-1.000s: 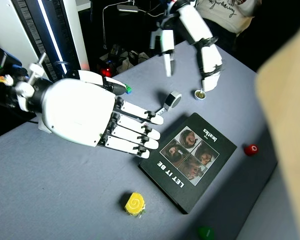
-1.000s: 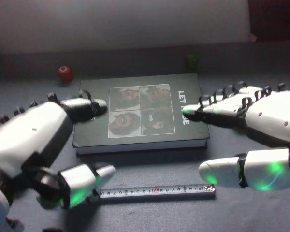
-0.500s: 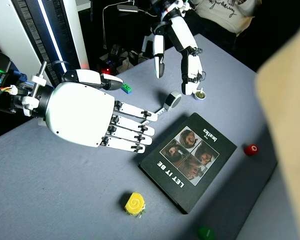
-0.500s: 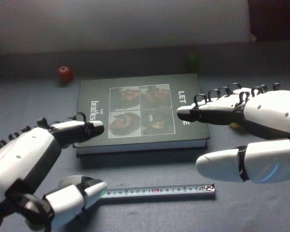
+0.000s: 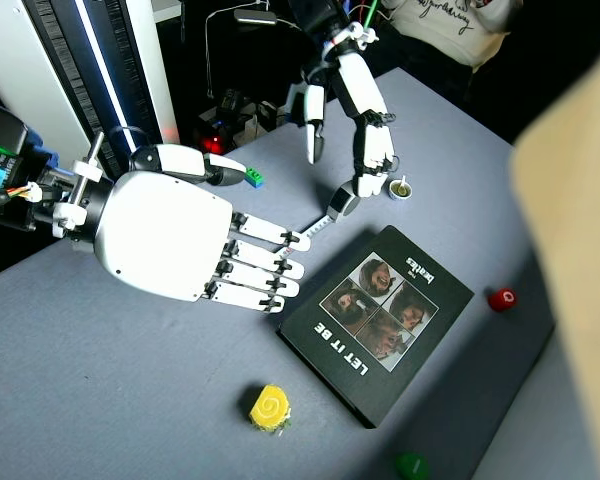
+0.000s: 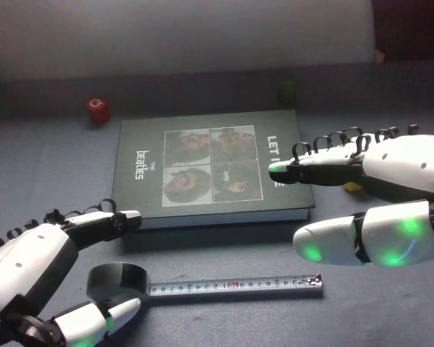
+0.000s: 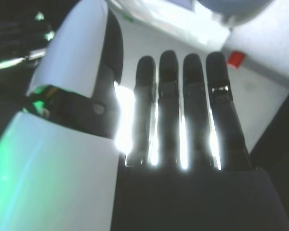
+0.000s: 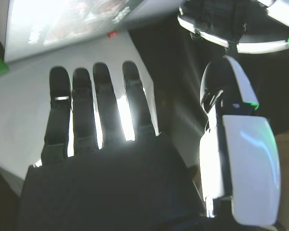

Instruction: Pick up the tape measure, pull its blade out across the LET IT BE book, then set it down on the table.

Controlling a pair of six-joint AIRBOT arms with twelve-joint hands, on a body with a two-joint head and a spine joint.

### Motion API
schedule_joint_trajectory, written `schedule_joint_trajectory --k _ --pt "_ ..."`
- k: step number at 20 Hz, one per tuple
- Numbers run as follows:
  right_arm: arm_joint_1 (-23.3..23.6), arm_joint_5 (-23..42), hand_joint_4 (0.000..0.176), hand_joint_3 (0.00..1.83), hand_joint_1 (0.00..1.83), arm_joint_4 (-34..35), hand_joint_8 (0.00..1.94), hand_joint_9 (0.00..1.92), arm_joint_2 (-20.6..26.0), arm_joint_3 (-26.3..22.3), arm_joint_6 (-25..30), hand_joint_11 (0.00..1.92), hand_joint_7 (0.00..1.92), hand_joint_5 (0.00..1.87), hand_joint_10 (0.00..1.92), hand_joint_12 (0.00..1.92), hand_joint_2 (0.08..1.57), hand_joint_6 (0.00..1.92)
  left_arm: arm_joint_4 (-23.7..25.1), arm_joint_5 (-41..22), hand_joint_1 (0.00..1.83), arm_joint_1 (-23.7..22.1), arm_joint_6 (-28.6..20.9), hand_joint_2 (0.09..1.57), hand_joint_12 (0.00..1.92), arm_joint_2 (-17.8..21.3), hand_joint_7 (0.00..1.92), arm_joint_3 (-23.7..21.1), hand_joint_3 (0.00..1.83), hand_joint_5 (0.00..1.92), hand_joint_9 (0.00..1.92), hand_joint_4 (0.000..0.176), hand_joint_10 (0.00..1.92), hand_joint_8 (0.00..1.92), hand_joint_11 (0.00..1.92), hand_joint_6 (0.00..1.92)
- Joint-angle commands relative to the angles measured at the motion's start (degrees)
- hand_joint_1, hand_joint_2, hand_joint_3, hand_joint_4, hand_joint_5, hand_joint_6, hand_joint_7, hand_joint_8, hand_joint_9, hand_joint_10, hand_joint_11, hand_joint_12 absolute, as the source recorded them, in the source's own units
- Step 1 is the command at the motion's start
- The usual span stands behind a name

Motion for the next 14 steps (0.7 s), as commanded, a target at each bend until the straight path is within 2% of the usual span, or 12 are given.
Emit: schedule_joint_trajectory --k 1,5,7,11,14 --pt "0.9 3.5 0.087 0.0 0.13 -0.2 0.01 0.15 0.2 0.2 1.3 0.0 0.19 0.17 0.0 0.67 1.14 0.0 3.1 -6.4 1.15 0.0 -0.6 1.07 0.63 -0.4 0.5 0.4 0.0 0.49 0.45 0.0 0.01 0.0 0.24 0.0" --pt "0.8 5.9 0.086 0.0 0.14 -1.5 0.0 0.15 0.0 0.8 1.0 0.0 0.19 0.18 0.0 0.61 1.15 0.0 3.9 -6.6 1.16 0.6 -0.6 1.06 0.63 -1.8 0.51 2.9 0.0 0.49 0.45 0.0 0.0 0.01 0.23 0.0" --pt "0.4 8.6 0.087 0.0 0.14 -2.0 0.0 0.15 -0.2 0.7 -1.3 0.0 0.19 0.17 0.0 0.58 1.15 0.0 4.0 -6.6 1.17 1.0 -0.6 1.05 0.63 -2.2 0.52 3.8 0.0 0.49 0.45 0.0 0.0 0.01 0.23 0.0" --pt "0.2 10.1 0.086 0.0 0.14 -2.0 0.0 0.16 -0.2 0.6 -3.5 0.0 0.21 0.19 0.0 0.64 1.15 0.0 4.3 -7.3 1.19 2.3 -0.6 1.05 0.63 -3.2 0.51 4.9 0.0 0.49 0.46 0.0 0.0 0.0 0.24 0.0" --pt "-0.2 13.8 0.085 0.0 0.15 -3.7 0.0 0.16 -0.3 0.3 -5.9 0.0 0.2 0.18 0.0 0.64 1.15 0.0 6.5 -7.1 1.2 3.0 -2.7 1.05 0.62 -4.3 0.51 6.1 0.0 0.49 0.45 0.0 0.0 0.0 0.24 0.0"
